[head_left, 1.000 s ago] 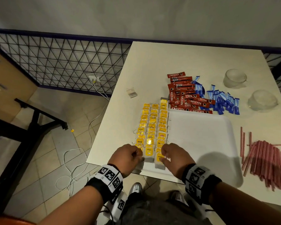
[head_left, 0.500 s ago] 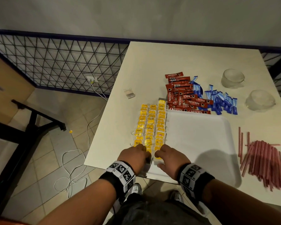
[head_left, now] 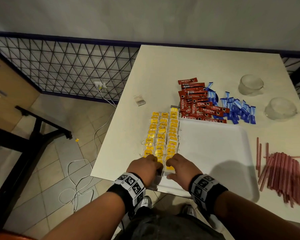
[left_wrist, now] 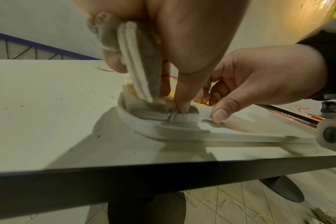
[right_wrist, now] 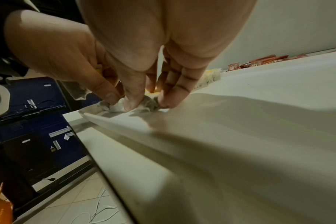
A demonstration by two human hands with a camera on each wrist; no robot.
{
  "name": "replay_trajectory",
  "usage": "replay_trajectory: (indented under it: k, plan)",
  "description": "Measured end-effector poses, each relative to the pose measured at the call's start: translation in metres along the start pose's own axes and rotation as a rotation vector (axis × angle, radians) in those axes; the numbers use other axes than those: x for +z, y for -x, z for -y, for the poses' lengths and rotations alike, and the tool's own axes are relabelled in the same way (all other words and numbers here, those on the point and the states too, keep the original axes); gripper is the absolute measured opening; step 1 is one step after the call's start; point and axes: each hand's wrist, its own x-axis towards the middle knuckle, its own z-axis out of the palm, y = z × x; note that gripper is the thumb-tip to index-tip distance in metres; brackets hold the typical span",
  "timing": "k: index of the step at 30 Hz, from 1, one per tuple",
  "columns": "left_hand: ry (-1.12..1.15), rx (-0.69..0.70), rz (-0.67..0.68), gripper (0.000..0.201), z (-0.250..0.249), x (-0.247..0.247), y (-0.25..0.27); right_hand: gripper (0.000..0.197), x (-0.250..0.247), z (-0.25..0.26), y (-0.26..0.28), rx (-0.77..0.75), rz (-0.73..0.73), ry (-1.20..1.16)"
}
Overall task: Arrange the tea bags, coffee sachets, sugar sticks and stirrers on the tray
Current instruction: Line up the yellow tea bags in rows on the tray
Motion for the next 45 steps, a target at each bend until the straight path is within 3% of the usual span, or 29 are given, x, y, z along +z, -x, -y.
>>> replay_trajectory:
  k: [3,5,7,9,12,16,19,23,26,31,33,35,37,40,43,45]
  plan:
    - [0.052,-0.008,-0.036,0.023,0.002,-0.002,0.0,0.044,-0.001,0.001,0.002,-0.01,-0.006,-0.014]
    - [0.212,-0.054,-0.103,0.029,0.007,-0.009,0.002,0.046,-0.006,-0.001,0.005,-0.021,-0.041,-0.052]
    - [0.59,-0.186,-0.25,0.026,0.013,-0.02,0.006,0.04,-0.016,-0.003,0.008,-0.022,-0.123,-0.126]
    - [1.07,-0.338,-0.326,0.038,0.016,-0.03,0.007,0.029,-0.031,0.001,0.008,-0.033,-0.198,-0.193]
    - [1.751,-0.425,-0.268,0.058,0.013,-0.04,0.005,0.02,-0.051,0.021,0.009,-0.107,-0.226,-0.324]
    - [2.151,-0.418,-0.173,0.072,0.014,-0.044,-0.002,0.036,-0.061,0.048,0.012,-0.259,-0.265,-0.503]
    - [2.196,-0.445,-0.151,0.076,0.012,-0.049,-0.001,0.046,-0.061,0.051,0.012,-0.38,-0.287,-0.426]
    - [2.225,-0.518,-0.146,0.076,0.006,-0.052,0.0,0.028,-0.059,0.051,0.009,-0.435,-0.301,-0.401]
    - [2.196,-0.574,-0.095,0.077,0.003,-0.049,0.0,0.015,-0.062,0.055,0.009,-0.336,-0.281,-0.463]
    - [1.977,-0.661,-0.089,0.076,0.009,-0.04,0.002,0.011,-0.069,0.055,0.01,-0.062,-0.278,-0.962]
    - [1.888,-0.607,-0.133,0.063,0.011,-0.042,0.007,0.014,-0.07,0.048,0.008,-0.026,-0.301,-0.994]
    - [1.79,-0.512,-0.137,0.058,0.01,-0.047,0.01,0.02,-0.068,0.041,0.007,-0.06,-0.312,-0.873]
    - [1.733,-0.403,-0.116,0.049,0.008,-0.051,0.011,0.024,-0.068,0.036,0.007,-0.175,-0.365,-0.684]
    - [1.673,-0.288,-0.155,0.019,0.006,-0.054,0.01,0.023,-0.067,0.035,0.009,-0.339,-0.409,-0.549]
    - [1.48,-0.226,-0.234,0.013,0.006,-0.056,0.012,0.037,-0.067,0.036,0.011,-0.15,-0.381,-0.752]
    - [1.38,-0.191,-0.254,0.007,0.005,-0.061,0.015,0.033,-0.066,0.037,0.008,-0.038,-0.367,-0.856]
